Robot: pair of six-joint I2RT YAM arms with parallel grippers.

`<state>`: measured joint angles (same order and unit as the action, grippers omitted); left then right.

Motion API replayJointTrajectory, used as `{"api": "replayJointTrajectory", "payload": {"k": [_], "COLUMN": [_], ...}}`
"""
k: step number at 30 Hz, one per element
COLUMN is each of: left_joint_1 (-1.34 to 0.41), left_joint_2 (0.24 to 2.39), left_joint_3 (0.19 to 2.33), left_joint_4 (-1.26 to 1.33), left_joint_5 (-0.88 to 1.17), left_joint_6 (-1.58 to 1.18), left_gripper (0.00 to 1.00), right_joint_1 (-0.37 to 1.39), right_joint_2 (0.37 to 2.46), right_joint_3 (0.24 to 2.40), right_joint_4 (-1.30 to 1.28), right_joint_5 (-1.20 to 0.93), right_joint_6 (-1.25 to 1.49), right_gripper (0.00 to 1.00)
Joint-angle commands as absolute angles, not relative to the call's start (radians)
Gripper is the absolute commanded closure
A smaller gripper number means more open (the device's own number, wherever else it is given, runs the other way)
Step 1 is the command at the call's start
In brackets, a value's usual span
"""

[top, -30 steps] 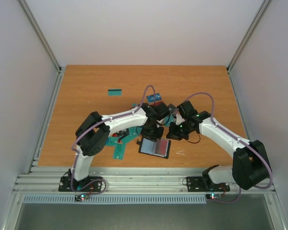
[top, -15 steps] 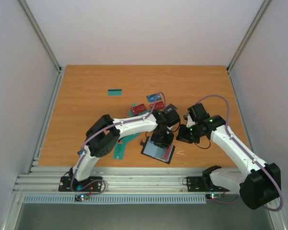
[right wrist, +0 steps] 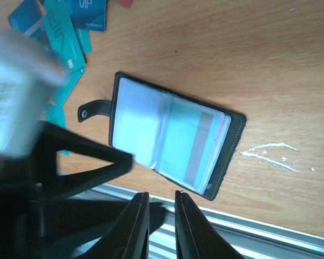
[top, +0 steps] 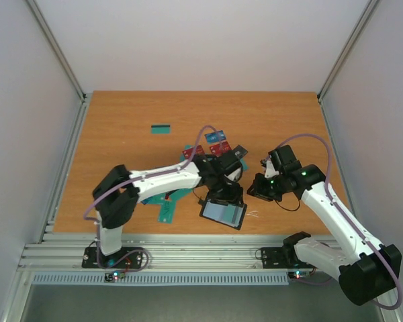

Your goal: Put the credit cards into the card holder

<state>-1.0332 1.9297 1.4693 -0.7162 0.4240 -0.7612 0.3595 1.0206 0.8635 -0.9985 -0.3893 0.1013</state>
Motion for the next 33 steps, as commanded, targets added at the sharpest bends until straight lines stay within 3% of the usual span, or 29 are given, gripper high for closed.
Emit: {"api": "replayJointTrajectory", "payload": {"k": [1, 13, 21, 33], "left_joint_1": [-0.997, -0.819, -0.773, -0.765], "left_joint_2": [1.760, 1.454, 1.571, 1.687], "left_joint_3": [1.393, 1.027, 0.993, 0.956], "left_joint_4": [-0.751, -0.957, -0.931, -0.861], "left_joint_5": [0.327, 0.065, 0.009, 0.003], "left_joint_6": [-0.769, -0.702, -0.641, -0.714], "left_gripper": [0.40, 0.34, 0.23, 0.21], "right_joint_1": [0.354, 0.396, 0.465, 0.479], "right_joint_2": [1.017, 1.069, 1.131, 1.128], "right_joint_3": [0.860, 0.763, 0.759, 0.747], "right_joint_4": [-0.978, -0.730, -0.680, -0.715], "right_joint_5": [-0.480, -0.681, -0.669, -0.640], "right_joint_6": [0.127, 0.213, 0.245, 0.240], "right_gripper": [0.83, 0.66, 0.60, 0.59]}}
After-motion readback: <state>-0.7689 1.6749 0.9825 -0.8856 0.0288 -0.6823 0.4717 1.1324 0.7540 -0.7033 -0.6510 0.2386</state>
